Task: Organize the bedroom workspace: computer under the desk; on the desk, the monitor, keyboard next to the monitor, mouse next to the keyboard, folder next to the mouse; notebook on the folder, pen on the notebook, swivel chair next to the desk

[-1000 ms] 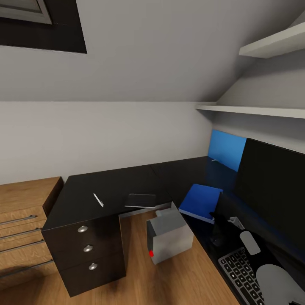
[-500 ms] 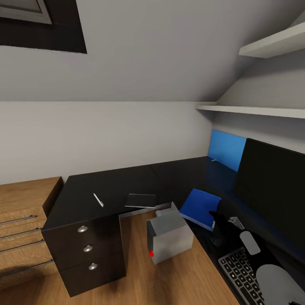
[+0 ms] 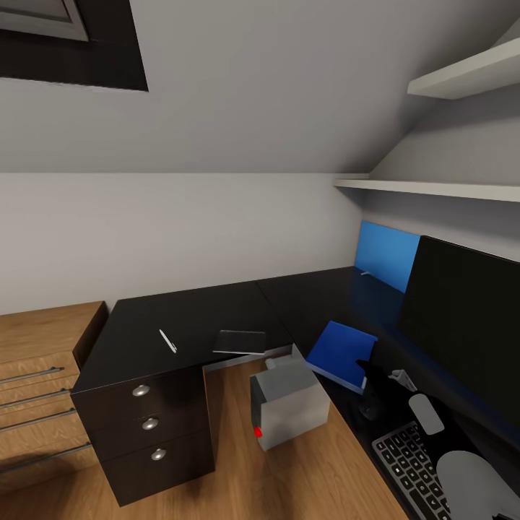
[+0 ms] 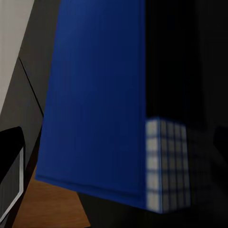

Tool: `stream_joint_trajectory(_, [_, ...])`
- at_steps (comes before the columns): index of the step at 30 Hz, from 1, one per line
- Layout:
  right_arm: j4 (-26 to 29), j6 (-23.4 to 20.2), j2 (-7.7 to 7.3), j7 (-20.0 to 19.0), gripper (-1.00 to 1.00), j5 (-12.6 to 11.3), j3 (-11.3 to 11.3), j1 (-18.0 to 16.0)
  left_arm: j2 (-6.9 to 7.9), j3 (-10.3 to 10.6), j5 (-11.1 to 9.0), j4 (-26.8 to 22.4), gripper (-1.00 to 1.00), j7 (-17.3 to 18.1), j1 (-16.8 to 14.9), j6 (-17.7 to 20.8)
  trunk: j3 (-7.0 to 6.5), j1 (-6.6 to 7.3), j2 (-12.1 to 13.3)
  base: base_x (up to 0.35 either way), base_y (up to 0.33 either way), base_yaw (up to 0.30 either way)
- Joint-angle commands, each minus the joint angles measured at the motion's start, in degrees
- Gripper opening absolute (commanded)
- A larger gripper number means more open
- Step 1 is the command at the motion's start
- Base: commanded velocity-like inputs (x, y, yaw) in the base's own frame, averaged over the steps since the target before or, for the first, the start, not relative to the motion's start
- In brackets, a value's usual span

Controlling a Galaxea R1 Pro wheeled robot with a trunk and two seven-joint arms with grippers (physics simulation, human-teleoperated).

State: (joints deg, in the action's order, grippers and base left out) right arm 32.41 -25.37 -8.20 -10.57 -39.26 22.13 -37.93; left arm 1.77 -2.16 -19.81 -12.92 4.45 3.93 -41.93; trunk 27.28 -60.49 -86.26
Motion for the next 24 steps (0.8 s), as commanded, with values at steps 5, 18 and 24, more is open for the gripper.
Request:
stream_joint_trajectory(5, [0.1, -0.4, 0.03, -0.2, 1.00, -0.1, 0.3, 0.0, -0.01, -0.2, -0.3, -0.1, 1.00, 0.5, 0.0, 0.0, 0.05, 0.00, 0.0, 0.000, 0.000, 0.000])
stream_joint_trajectory(18, [2.4, 0.2, 0.07, -0.6, 1.00, 0.3, -0.4, 0.0, -0.06, -0.2, -0.3, -0.1, 1.00, 0.5, 0.0, 0.1, 0.05, 0.00, 0.0, 0.000, 0.000, 0.000])
stream_joint_trajectory(24, [3.4, 0.2, 0.13, -0.8, 1.00, 0.4, -0.5, 0.0, -0.09, -0.2, -0.3, -0.1, 1.00, 0.5, 0.0, 0.1, 0.05, 0.00, 0.0, 0.000, 0.000, 0.000])
